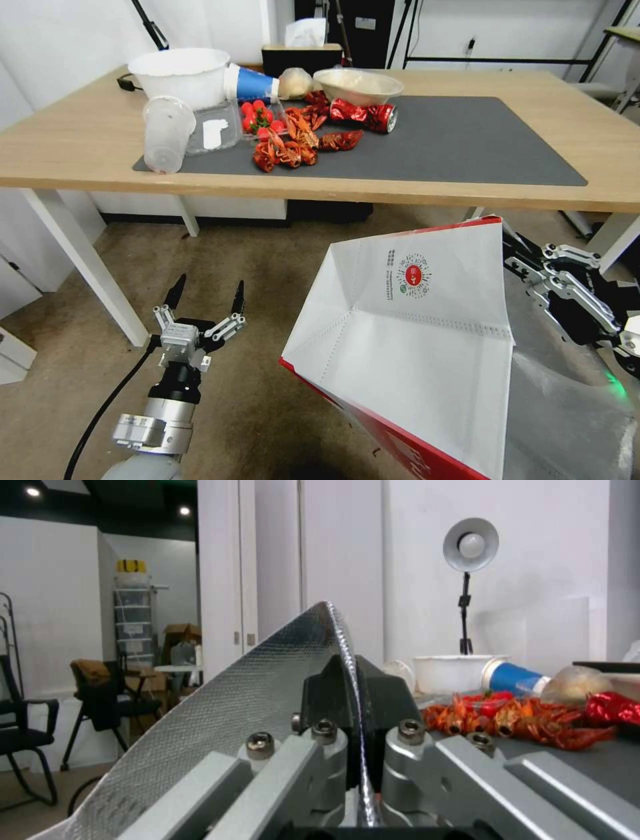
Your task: Pick up the food delivery bag from the floor and place it on the table.
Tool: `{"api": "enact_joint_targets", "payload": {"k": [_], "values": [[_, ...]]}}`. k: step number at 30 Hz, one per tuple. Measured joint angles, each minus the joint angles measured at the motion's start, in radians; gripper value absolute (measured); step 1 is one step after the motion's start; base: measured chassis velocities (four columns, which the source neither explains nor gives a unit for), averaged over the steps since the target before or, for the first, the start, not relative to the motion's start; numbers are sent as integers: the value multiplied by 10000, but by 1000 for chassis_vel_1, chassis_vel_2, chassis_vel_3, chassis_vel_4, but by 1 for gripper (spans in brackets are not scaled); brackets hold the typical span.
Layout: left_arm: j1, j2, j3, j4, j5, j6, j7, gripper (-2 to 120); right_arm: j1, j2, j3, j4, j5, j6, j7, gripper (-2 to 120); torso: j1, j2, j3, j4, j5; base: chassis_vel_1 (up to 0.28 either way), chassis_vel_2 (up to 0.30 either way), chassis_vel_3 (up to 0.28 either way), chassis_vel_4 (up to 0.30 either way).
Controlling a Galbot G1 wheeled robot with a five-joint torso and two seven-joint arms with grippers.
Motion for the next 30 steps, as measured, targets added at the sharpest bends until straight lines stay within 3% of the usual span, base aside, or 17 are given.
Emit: {"api": "enact_joint_targets", "payload": {"k": [30], "values": [[223,67,98,-201,230,-7,94,97,50,81,330,52,154,20,-28,0,412,1261,849,-1,0,0,0,0,0]]}}
